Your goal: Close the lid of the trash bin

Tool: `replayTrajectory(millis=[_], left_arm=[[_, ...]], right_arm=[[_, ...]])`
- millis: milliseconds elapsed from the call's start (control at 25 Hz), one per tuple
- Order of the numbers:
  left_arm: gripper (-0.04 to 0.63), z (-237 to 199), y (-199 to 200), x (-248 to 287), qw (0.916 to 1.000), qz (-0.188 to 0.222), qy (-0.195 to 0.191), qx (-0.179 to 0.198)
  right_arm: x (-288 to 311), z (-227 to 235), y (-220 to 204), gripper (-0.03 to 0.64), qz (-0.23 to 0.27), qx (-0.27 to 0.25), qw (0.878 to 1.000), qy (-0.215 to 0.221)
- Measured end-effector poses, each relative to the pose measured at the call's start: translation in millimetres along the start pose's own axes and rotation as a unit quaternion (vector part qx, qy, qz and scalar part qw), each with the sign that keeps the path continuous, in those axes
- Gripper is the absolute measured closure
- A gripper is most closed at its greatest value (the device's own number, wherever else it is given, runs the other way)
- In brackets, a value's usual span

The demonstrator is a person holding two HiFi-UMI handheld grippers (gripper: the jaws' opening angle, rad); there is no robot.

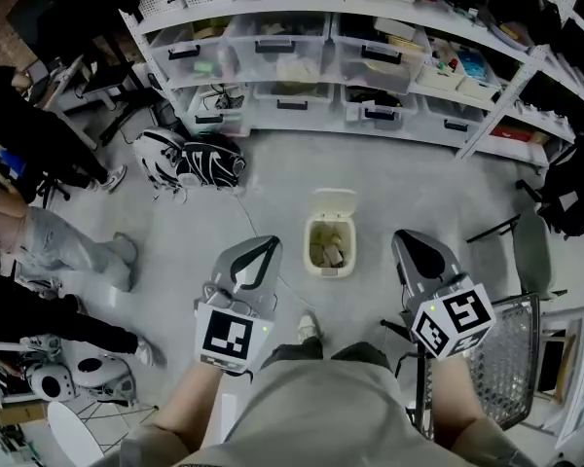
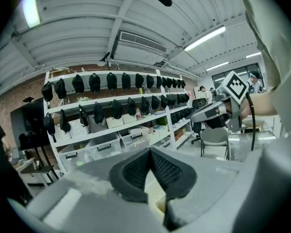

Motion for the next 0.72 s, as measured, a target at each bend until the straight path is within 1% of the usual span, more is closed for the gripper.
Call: replayTrajectory(millis=[40, 160, 400, 720], left_arm=[[0.594, -8, -1, 4, 1.0, -0.001, 0.0, 0.001], [0.594, -28, -5, 16, 0.9996, -0.011, -0.002, 0.026], [0.594, -44, -40, 49, 0.9984, -0.057, -0.002, -0.004], [0.594, -69, -55, 107, 0.9941, -0.104, 0.014, -0.027]], right_arm=[[10, 2, 0, 0.614, -0.006, 0.001, 1.0, -0.001], [35, 9, -1, 0.614, -0.022, 0.006, 1.0, 0.003], [90, 37, -26, 0.614, -0.056, 0.018, 0.998, 0.017], [181, 87, -69, 0.614, -0.13, 0.041, 0.989, 0.058]])
Point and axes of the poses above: the fingertips, and each gripper's own axes: x forward along the fingers, z to its right, y out of its top, the point moved 7 cm from there along -x, backward along the fingers, and after that the axes turned 6 degrees about -y, right-handed, at the moved point
